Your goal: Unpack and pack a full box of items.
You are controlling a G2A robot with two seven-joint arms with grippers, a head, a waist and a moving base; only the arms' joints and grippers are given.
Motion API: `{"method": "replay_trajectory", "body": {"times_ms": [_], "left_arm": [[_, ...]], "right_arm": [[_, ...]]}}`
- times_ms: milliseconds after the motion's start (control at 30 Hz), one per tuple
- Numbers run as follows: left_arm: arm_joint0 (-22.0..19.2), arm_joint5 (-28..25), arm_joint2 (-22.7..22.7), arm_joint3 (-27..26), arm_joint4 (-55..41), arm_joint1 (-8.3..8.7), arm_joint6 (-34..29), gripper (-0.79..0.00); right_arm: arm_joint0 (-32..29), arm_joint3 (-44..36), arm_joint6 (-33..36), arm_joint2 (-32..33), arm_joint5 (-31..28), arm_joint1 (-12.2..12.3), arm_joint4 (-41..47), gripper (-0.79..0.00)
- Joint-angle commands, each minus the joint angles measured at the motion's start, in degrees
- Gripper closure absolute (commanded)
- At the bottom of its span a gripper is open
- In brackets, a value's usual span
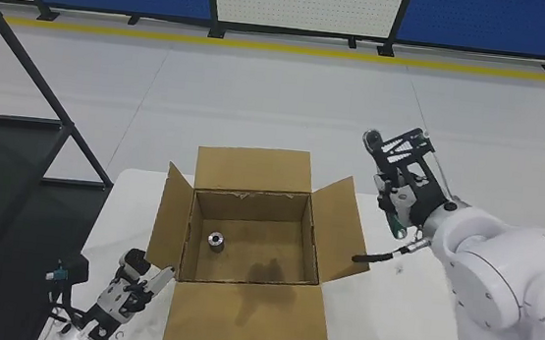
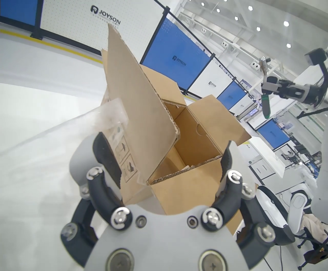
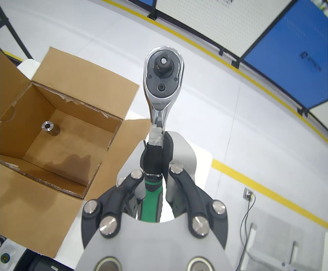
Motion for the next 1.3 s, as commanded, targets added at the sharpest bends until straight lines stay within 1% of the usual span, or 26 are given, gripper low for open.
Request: {"method": "replay_trajectory", "body": {"times_ms": [0, 133, 300, 400, 633, 733, 800, 1167, 1267], "left_arm": [[0.6, 0.1, -0.7, -0.5, -0.3, -0.01, 0.9, -0.785], [1.7, 0.5, -2.0, -1.1, -0.9, -0.07, 2.9, -0.785], [2.8, 0.7, -3.1, -1.5, -1.6, -0.17, 4.4, -0.785], [3.3, 0.9, -3.3, -1.5, -2.0, -0.24, 5.1, -0.785], [3.2, 1.9, -2.8, -1.6, -3.9, -0.54, 7.0, -0.785], [2.9, 2.3, -2.4, -1.9, -4.0, -0.60, 6.8, -0.785], [2.7, 2.4, -2.2, -1.9, -4.1, -0.65, 6.7, -0.785], [2.8, 2.6, -2.2, -2.0, -4.0, -0.68, 6.6, -0.785], [2.7, 2.9, -2.1, -2.1, -3.8, -0.69, 6.4, -0.785]], "right_arm": [[5.4, 4.0, -0.2, -4.3, -0.5, -0.6, 1.8, 0.000], [12.8, 13.4, -2.6, -12.8, -1.1, -2.2, 5.0, 0.000], [18.2, 25.3, -7.6, -22.1, -2.9, -4.5, 9.6, 0.000], [19.4, 30.9, -10.6, -26.0, -3.6, -5.8, 11.7, 0.000], [19.6, 41.8, -16.2, -33.3, -6.6, -8.5, 16.2, 0.000], [20.1, 45.7, -18.6, -35.2, -7.4, -9.6, 17.1, 0.000], [21.0, 47.4, -18.1, -36.0, -7.7, -10.0, 16.8, 0.000], [20.8, 47.4, -18.4, -36.0, -7.7, -10.0, 16.8, 0.000], [20.3, 49.6, -18.7, -37.2, -10.6, -10.5, 17.3, 0.000]]}}
